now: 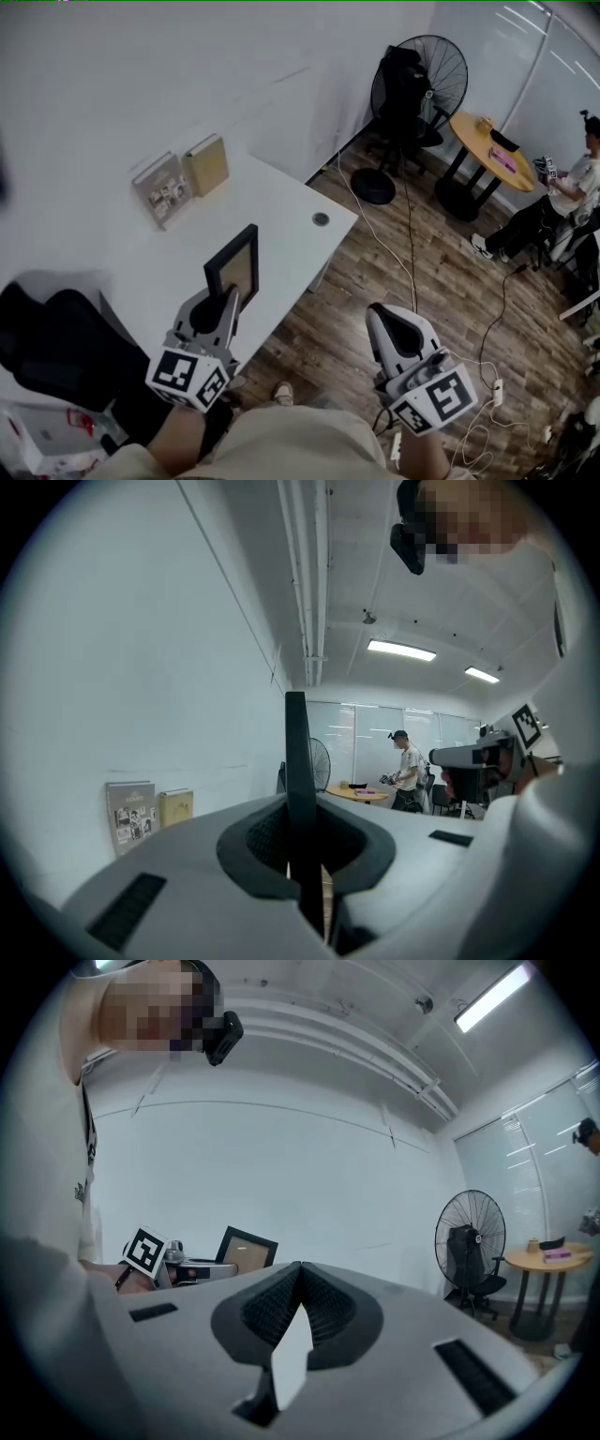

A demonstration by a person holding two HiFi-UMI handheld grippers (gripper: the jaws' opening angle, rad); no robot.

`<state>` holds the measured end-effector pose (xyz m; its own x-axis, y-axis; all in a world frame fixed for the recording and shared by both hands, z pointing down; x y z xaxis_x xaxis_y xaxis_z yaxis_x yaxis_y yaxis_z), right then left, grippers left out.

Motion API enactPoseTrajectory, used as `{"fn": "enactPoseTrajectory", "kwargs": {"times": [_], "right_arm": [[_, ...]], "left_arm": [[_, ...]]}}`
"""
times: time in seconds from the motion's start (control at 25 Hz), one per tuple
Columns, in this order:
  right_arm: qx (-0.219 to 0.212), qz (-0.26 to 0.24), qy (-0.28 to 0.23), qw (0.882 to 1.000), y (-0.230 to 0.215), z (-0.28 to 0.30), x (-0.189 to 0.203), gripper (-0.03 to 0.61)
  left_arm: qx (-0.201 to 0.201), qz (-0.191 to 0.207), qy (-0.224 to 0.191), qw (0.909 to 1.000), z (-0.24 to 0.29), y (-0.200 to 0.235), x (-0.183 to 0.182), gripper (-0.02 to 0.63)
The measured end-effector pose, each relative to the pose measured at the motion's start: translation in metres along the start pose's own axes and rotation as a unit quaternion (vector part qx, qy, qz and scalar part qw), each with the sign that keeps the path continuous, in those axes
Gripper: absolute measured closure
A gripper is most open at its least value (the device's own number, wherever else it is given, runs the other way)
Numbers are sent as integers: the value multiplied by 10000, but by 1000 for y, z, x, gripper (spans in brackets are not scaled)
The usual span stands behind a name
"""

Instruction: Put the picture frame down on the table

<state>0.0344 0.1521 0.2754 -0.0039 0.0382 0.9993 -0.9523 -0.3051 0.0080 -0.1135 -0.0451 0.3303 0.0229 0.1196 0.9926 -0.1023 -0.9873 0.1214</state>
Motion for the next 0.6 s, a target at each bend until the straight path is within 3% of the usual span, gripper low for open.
{"fn": "enactPoseTrajectory", "kwargs": {"times": [0.24, 0.44, 0.6], "right_arm": [[42, 18, 122, 9999, -11, 27, 5, 555], [-43, -330, 96, 9994, -15, 52, 6, 555], [-218, -170, 61, 9996, -33, 71, 11, 555]], "left_arm": [[33, -170, 73, 9998, 15, 19, 9, 575], [-5, -258, 83, 9996, 29, 31, 16, 575], [-155, -245, 106, 9995, 43, 40, 20, 575]]}}
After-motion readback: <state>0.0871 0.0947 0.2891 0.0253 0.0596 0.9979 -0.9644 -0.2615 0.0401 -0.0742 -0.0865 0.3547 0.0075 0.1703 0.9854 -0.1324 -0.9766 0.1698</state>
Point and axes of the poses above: the fingertips, and each gripper's own axes: z forward along the fingers, y to its left, x out of its underside, the point moved 4 cm from there along -z, backward along the fingers, and after that the axes turned 13 degrees about x, right-handed, at the moved point
